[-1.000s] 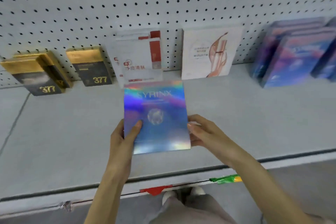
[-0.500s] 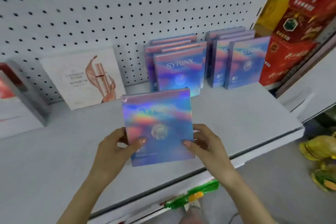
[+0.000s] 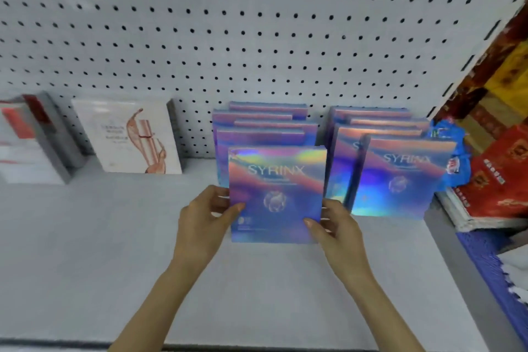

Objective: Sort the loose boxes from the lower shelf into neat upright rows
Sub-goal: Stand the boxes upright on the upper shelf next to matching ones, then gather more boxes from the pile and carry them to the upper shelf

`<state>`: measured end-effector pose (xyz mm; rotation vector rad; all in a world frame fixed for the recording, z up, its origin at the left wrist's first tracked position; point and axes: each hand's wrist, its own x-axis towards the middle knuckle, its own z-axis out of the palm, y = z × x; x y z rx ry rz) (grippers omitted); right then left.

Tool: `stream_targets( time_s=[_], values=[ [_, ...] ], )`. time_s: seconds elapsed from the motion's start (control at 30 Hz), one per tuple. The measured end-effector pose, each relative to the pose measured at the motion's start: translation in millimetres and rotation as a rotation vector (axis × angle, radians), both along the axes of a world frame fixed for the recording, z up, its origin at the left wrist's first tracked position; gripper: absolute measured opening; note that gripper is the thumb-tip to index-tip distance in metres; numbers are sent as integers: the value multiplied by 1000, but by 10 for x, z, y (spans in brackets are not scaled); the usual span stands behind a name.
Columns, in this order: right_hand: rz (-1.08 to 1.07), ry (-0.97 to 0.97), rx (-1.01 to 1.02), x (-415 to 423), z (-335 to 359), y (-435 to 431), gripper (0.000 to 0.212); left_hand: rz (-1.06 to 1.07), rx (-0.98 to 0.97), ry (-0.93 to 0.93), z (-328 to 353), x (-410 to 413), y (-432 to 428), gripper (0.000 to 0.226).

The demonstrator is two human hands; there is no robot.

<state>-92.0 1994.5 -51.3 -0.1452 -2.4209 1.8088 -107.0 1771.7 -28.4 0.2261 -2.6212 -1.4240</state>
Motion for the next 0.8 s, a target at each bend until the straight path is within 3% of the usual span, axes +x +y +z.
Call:
stream_targets(
  time_s=[0.2,0.43,0.57,0.8],
  values=[
    [-17,2,-24,-288,-149,-49,29,-9,-176,-31,-8,-233,-15,21],
    [-70,-15,24,-414,-231,-34,25,-14,-151,-25,33,-369,89,39],
    [-153,-2,9,-409,-193,-119,29,38,-272,-52,50,-410,81,39],
    [-339,54,-7,-85,26,-424,45,63,-160,-72,-12,-74,-253,42]
  ],
)
